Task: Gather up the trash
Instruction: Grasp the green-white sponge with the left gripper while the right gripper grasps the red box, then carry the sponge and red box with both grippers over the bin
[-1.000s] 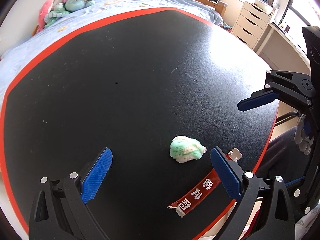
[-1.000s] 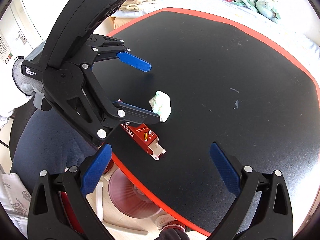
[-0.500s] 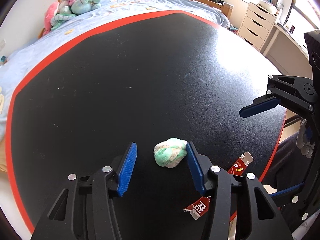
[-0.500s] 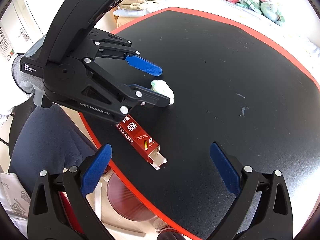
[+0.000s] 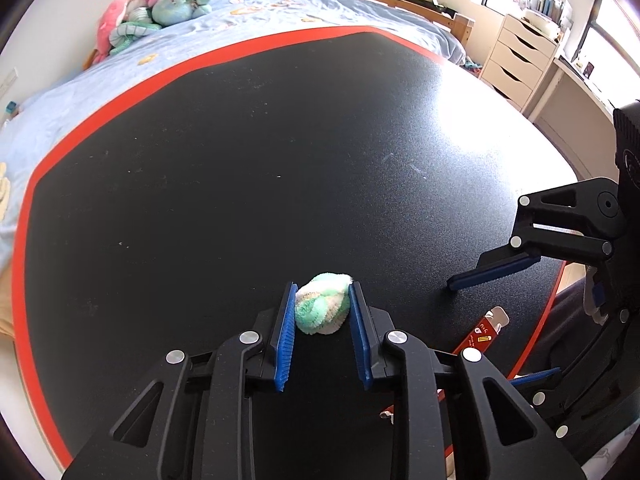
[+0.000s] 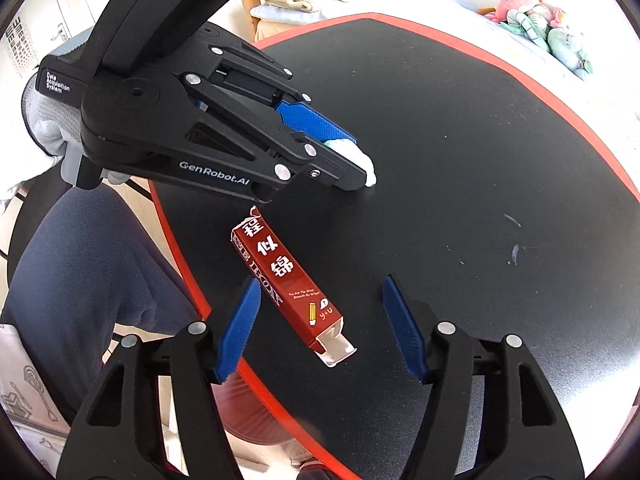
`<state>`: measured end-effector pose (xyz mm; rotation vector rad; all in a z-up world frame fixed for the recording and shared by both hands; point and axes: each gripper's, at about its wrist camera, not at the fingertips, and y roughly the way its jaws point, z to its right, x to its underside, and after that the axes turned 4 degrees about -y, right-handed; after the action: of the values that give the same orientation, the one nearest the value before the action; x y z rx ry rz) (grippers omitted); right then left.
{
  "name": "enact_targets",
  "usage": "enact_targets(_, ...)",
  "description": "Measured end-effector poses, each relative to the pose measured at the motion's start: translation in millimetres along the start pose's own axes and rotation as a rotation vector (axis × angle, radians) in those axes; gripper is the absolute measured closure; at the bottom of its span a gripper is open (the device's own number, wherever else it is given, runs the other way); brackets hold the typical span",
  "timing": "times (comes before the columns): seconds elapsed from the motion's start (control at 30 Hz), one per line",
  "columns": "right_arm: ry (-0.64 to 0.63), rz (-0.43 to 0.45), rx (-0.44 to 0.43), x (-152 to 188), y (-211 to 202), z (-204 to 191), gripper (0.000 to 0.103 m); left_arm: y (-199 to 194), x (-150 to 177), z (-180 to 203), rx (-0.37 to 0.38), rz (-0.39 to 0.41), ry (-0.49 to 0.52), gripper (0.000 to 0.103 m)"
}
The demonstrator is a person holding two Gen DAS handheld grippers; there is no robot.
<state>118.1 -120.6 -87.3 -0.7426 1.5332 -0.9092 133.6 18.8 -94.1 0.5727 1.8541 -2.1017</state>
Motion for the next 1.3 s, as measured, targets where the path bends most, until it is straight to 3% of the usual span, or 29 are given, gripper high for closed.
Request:
enact_targets(0.13, -0.016, 0.002, 0.0, 1.5, 0.3, -5.6, 0.066, -3.2, 1.4, -2.5, 0.002, 0.008, -0.01, 0.078)
enact_targets(0.37, -0.003, -0.005, -0.002, 0.2, -1.9, -8.1, 0.088, -10.2, 0.9, -2.8, 0.0, 0.02, -0.024, 0.078)
enact_targets(0.87, 0.154, 0.021, 0.067, 4.2, -32.8, -8.3, 0.088, -44.2, 4.1, 5.0, 0.014, 0.074, -0.064, 0.078)
enact_targets(1.3, 0.236, 0.091, 0.138, 16.5, -88.4, -37.2, 0.088, -96.6, 35.4, 38.7, 0.021, 0.123, -0.092, 0.078)
